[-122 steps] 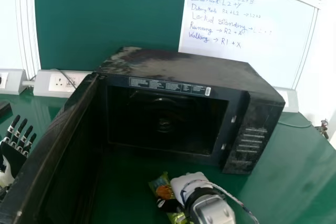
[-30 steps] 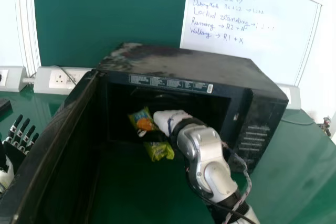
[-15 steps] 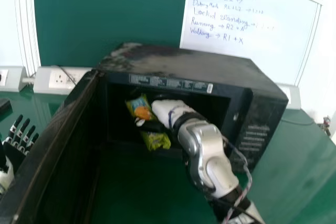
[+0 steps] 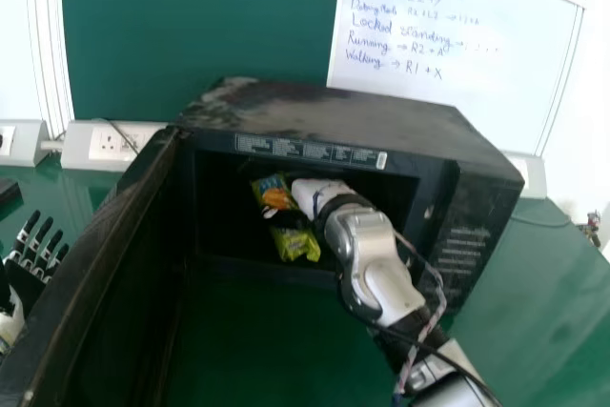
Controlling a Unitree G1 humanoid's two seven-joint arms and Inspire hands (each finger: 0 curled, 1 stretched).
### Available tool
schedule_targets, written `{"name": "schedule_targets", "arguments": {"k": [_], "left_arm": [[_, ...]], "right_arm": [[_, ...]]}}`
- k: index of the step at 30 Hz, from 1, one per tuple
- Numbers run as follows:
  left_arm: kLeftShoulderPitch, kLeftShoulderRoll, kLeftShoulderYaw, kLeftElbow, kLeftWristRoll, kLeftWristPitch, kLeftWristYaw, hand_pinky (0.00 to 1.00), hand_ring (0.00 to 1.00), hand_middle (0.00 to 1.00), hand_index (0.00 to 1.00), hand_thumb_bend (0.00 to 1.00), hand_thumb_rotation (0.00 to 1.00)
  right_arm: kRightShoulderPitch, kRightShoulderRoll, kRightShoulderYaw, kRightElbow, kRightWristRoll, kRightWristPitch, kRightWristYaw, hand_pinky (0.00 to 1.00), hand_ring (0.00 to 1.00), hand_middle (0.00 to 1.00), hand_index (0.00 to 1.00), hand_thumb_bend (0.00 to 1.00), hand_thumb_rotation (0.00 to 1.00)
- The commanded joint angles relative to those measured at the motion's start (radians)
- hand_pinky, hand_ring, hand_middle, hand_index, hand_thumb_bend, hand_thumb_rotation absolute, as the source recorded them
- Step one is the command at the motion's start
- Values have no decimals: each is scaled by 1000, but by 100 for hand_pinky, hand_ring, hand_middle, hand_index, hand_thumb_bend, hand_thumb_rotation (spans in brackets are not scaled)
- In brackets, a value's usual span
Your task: Put biscuit inside oven
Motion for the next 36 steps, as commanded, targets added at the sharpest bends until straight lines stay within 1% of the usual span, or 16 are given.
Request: {"name": "schedule_targets", "arguments": {"k": [1,3,5,9,14,17,18,19,21,25,29,36], "left_arm": [[-1,-1,-3,2,-8,-1,-8,89,94,96,100,87,45],[-1,-2,-2,2,-12,-1,-8,89,94,96,100,88,44],[-1,-3,-1,-1,-13,2,-3,89,94,96,100,88,44],[-1,-1,-1,5,-10,-3,-10,89,94,95,100,88,43],[3,2,3,3,-15,1,-12,89,94,96,100,88,44],[5,1,4,4,-13,-2,-13,89,94,95,100,88,44],[5,2,5,5,-15,-1,-15,89,94,96,100,88,44],[6,3,5,4,-15,0,-15,89,94,96,100,88,44],[8,4,5,3,-13,-1,-18,89,94,96,100,89,44],[9,3,2,3,-9,-4,-22,88,94,96,100,87,45],[7,-2,4,2,-16,0,-16,88,93,95,100,88,43],[13,-2,1,-1,-2,-9,-22,89,94,96,100,88,44]], "right_arm": [[-28,-18,2,20,21,3,-23,14,22,47,63,56,0],[-32,-24,5,31,35,1,-31,15,23,47,63,56,0],[-35,-30,8,38,43,2,-39,15,24,47,65,56,0],[-52,-37,20,71,45,11,-49,15,24,47,63,56,0],[-76,-41,33,137,55,8,-74,16,25,47,63,56,0],[-85,-42,37,171,66,4,-105,16,25,47,62,56,0],[-88,-42,39,183,71,2,-115,16,25,47,56,54,0],[-93,-42,42,195,74,2,-123,16,25,47,52,54,0],[-100,-40,46,217,81,4,-146,15,24,47,50,53,0],[-110,-36,47,259,101,4,-194,14,23,47,49,53,0],[-124,-30,46,305,125,6,-236,14,22,47,49,53,0],[-143,-18,57,385,159,-1,-316,11,18,47,49,53,0]]}}
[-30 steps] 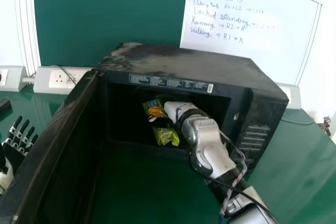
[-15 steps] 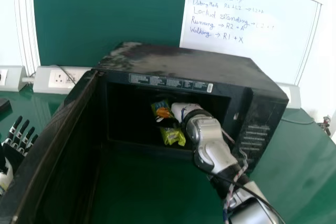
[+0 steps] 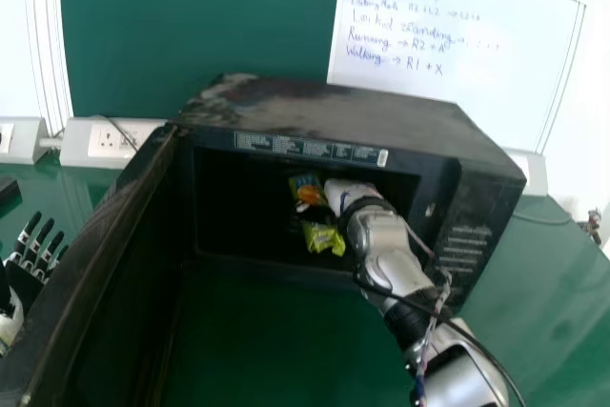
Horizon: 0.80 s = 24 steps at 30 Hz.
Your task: Put biscuit inside oven
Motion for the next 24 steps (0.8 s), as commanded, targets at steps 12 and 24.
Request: {"name": "schedule_targets", "arguments": {"k": [12,24], "left_arm": [[8,0,1,-4,-5,-7,-10,89,94,96,100,87,45],[9,-3,-1,-6,-6,-8,-9,89,95,97,100,88,44]], "right_arm": [[-59,27,21,131,52,-9,-136,9,17,47,49,53,0],[-65,27,22,170,83,-23,-181,10,18,47,49,53,0]]}}
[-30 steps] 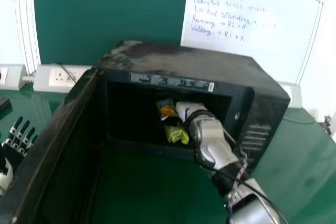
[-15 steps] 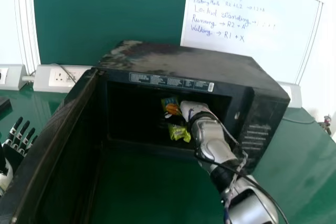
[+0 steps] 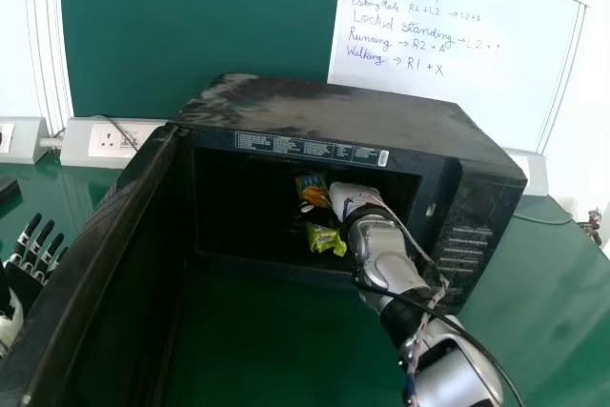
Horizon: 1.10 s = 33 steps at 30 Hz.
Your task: Put biscuit inside oven
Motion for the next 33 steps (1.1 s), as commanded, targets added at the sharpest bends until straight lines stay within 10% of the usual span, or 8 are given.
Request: {"name": "schedule_targets", "arguments": {"k": [1,31,33], "left_arm": [[2,-4,-2,-7,-4,-7,-4,89,95,97,100,88,44],[16,1,-1,-13,-10,-3,-6,88,95,97,100,88,44],[15,1,0,-12,-12,-2,-5,88,95,97,100,88,44]], "right_arm": [[-37,3,2,10,12,-1,-28,10,17,47,49,53,0],[-52,16,7,100,62,-42,-133,11,20,47,49,52,0],[-61,10,12,93,63,-40,-88,16,25,41,60,62,21]]}}
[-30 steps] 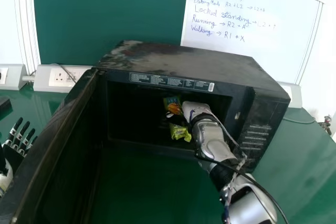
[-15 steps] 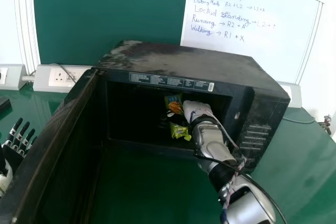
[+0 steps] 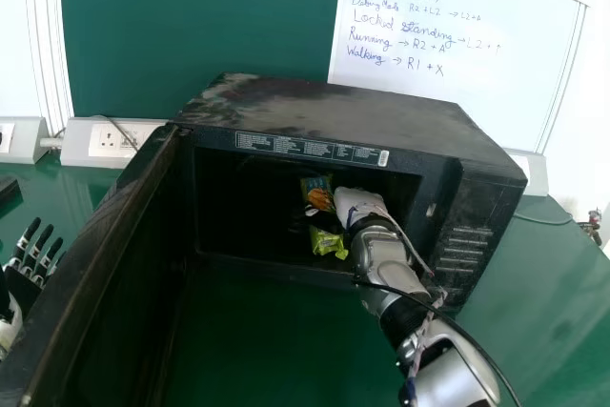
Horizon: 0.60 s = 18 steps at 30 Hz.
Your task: Put biscuit inside oven
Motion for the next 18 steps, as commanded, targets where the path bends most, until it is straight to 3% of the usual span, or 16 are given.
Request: {"name": "schedule_targets", "arguments": {"k": [1,4,9,11,18], "left_arm": [[-5,1,0,-6,-12,-2,-7,88,95,97,100,87,44],[-5,1,-2,-6,-6,-6,-7,89,95,97,100,87,45],[-6,0,-1,-9,-9,-1,0,88,94,96,100,88,44],[-7,-1,-1,-8,-9,-2,2,88,94,96,100,88,44],[-15,0,-3,6,-3,-14,-16,89,94,97,100,88,44]], "right_arm": [[-51,-9,5,-17,9,2,32,18,27,40,65,70,31],[-48,-18,-1,-39,17,3,64,25,35,45,68,82,42],[-46,-26,15,-66,6,23,113,16,25,36,75,92,51],[-46,-31,19,-83,5,29,137,16,24,35,71,94,55],[-44,-29,19,-105,11,53,178,11,18,29,75,97,57]]}}
